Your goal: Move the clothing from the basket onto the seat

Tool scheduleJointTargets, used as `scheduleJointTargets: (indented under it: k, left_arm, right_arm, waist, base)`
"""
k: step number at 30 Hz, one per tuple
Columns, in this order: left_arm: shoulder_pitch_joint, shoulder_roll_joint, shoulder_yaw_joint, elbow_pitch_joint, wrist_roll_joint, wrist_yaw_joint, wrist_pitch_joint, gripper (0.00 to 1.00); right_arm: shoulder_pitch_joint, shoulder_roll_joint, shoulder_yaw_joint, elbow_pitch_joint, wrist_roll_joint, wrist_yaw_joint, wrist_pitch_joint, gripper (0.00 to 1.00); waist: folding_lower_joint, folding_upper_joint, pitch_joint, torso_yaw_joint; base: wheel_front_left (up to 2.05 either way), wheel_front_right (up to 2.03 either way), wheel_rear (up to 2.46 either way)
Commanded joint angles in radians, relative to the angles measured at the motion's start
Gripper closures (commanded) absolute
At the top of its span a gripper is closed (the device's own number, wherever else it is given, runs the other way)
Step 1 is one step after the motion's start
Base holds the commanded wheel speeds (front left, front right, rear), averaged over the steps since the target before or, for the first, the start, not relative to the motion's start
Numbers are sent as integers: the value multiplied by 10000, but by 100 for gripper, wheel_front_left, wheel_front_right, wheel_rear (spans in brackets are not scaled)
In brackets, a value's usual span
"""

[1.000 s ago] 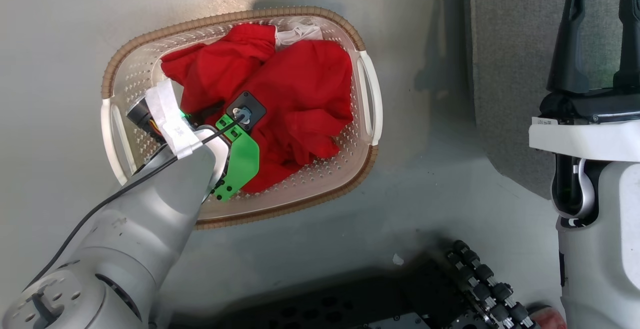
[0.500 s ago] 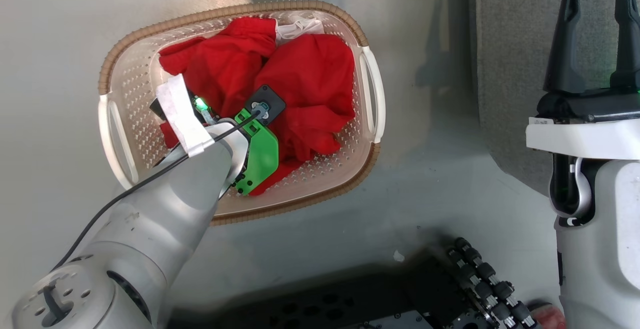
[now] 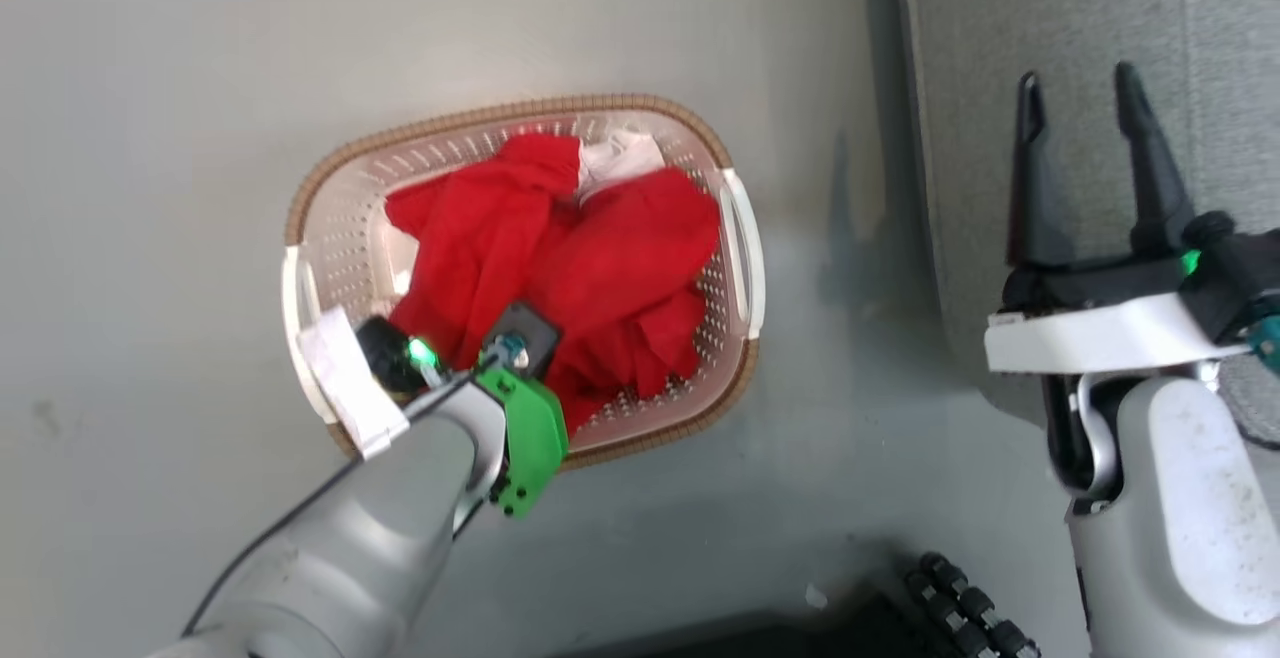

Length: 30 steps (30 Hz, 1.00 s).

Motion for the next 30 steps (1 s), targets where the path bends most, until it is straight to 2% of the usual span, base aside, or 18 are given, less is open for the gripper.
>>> scheduleJointTargets:
  k: [1, 11, 18, 26, 30]
  left_arm:
    - [438, 0, -16, -17, -198, -24, -93, 100]
    - [2533, -17, 501, -737, -1301, -6, -556, 100]
    - [3611, 36, 1513, -2347, -1211, 380, -586, 100]
    - [4434, 449, 2967, -4621, -352, 902, -590, 100]
    - [4762, 543, 3591, -5606, 8, 869, -590, 100]
  right_arm:
    - [325, -28, 62, 145, -62, 1, -31, 0]
    - [2034, -29, 788, 1023, -275, 1, -31, 0]
    - [3146, -31, 1023, 1424, -279, 1, -31, 0]
    - [3766, -32, 1232, 1518, -185, 1, -31, 0]
    - [4029, -29, 1312, 1494, -89, 1, -31, 0]
  waist:
    - [1, -1, -1663, 204]
    - [1, -1, -5185, 527]
    - [1, -1, -7182, 853]
    - [1, -1, -8250, 1019]
    - [1, -1, -8600, 1080]
  base:
    - [0, 0, 0]
    - [0, 0, 0]
    - [0, 0, 0]
    - [0, 0, 0]
    - [0, 0, 0]
